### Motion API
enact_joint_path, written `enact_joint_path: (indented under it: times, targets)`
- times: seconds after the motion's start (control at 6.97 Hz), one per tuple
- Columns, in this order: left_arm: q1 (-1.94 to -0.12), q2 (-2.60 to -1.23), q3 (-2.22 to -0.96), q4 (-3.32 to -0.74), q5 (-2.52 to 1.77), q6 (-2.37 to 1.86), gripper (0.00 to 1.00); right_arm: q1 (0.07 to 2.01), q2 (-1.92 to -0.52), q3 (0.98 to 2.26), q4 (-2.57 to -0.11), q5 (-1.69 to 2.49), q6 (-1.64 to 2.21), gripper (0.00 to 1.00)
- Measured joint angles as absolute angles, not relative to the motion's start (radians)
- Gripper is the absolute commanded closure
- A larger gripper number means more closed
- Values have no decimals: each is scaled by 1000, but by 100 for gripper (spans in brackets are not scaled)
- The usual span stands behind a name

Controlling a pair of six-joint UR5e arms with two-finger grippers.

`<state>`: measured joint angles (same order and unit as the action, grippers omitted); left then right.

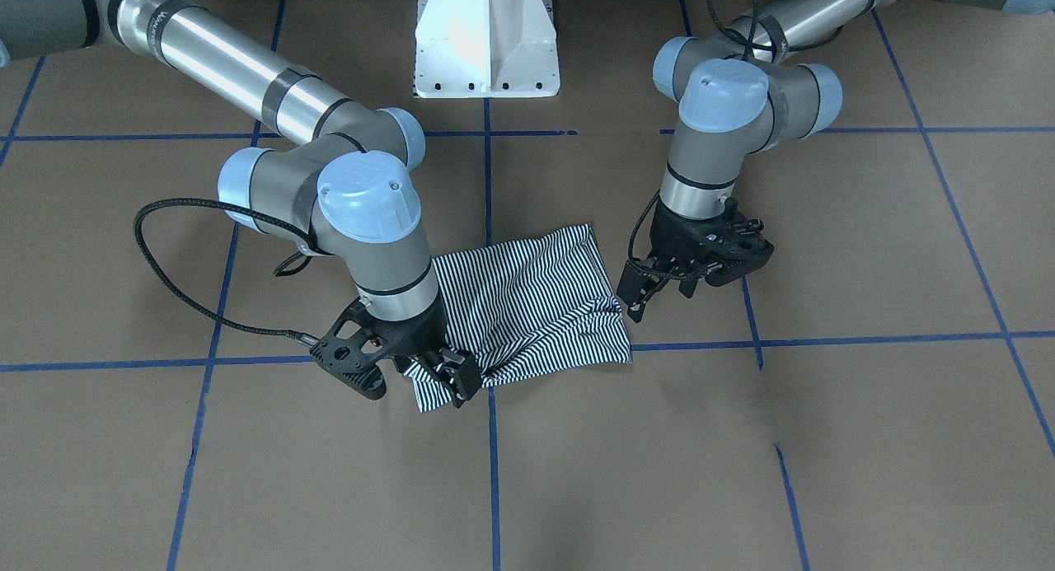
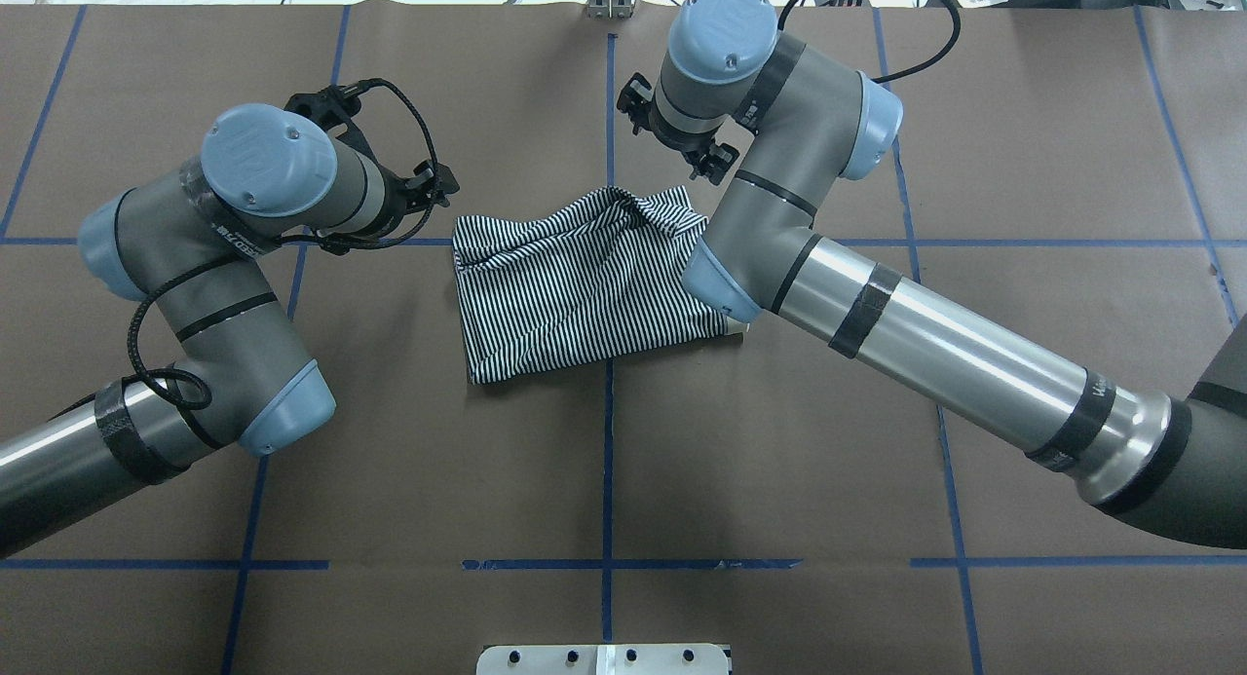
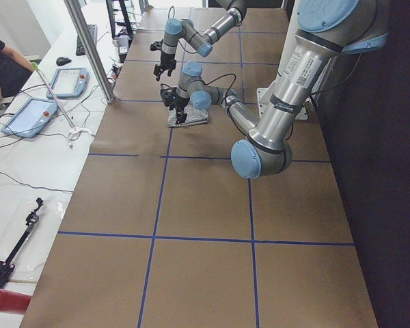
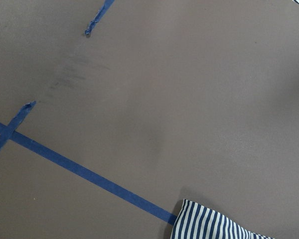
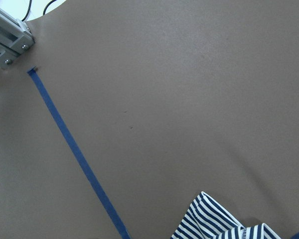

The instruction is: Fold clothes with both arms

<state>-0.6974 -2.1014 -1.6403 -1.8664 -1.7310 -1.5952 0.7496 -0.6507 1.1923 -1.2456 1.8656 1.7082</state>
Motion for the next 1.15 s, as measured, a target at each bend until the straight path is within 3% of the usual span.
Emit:
enact_joint_path:
  times: [0.57, 1.15]
  targets:
    - [-723, -2096, -1659, -1863, -1801, -1537, 0, 636, -605, 1216, -1467, 1797, 1321, 0]
    - [-772, -2051, -1719, -1860, -1866, -1505, 0, 603, -519, 1052, -1536, 1659, 942, 0]
